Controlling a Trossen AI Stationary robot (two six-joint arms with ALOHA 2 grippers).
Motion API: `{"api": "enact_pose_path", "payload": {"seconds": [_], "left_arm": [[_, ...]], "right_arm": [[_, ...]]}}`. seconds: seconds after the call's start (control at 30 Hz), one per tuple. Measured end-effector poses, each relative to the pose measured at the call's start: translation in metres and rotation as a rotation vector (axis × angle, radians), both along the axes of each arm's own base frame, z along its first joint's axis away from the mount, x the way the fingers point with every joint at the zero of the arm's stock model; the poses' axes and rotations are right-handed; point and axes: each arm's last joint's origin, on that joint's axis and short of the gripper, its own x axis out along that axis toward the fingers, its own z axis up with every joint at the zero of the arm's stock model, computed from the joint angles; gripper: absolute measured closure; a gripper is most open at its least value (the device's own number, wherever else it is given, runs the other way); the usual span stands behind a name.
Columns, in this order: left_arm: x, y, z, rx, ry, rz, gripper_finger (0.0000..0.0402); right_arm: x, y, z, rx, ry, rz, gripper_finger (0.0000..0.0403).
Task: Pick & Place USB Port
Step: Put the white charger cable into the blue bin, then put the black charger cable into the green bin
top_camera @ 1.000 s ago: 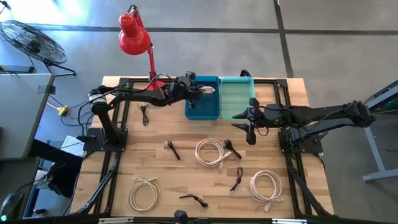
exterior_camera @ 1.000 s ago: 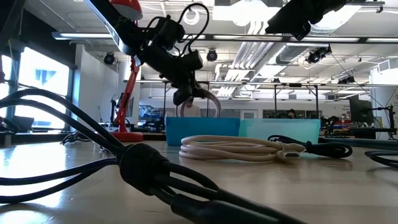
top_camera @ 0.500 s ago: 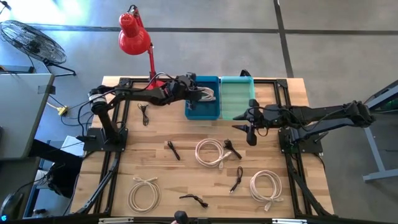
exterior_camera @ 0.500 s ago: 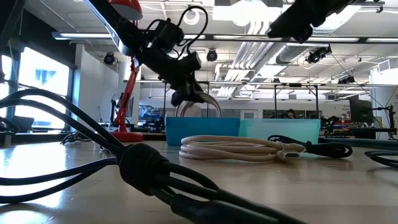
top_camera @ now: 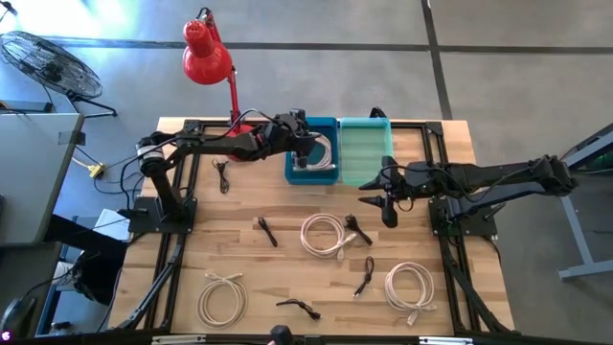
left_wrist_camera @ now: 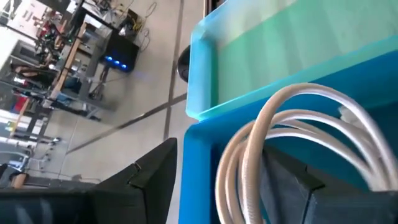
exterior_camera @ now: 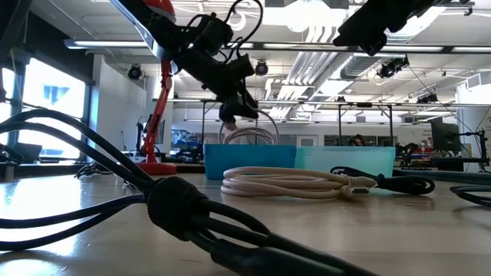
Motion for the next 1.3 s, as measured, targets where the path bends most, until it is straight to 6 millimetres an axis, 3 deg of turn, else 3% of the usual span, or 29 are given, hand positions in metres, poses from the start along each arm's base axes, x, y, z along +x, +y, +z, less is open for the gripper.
{"api": "enact_pose_path", "payload": {"seconds": [0.77, 0.9, 1.03, 1.17, 1.3], "left_arm": [[-0.007, -0.007, -0.015, -0.113, 0.151, 0.022, 0.0204], [-0.008, -0.023, 0.0, -0.139, 0.152, -0.055, 0.0204], [-0.012, -0.047, 0.029, -0.173, 0.223, -0.122, 0.0204], [-0.026, -0.081, 0.054, -0.28, 0.417, -0.182, 0.0204], [-0.046, -0.113, 0.068, -0.506, 0.631, -0.222, 0.0204]], "right_arm": [[-0.001, 0.0, -0.002, 0.004, 0.019, -0.003, 0.0261], [-0.002, 0.0, -0.004, 0.002, 0.045, -0.003, 0.0261], [-0.002, 0.0, -0.005, -0.001, 0.055, -0.003, 0.0261], [-0.003, 0.0, -0.005, -0.004, 0.063, -0.003, 0.0261], [-0.004, 0.0, -0.007, -0.019, 0.079, 0.003, 0.0261]]}}
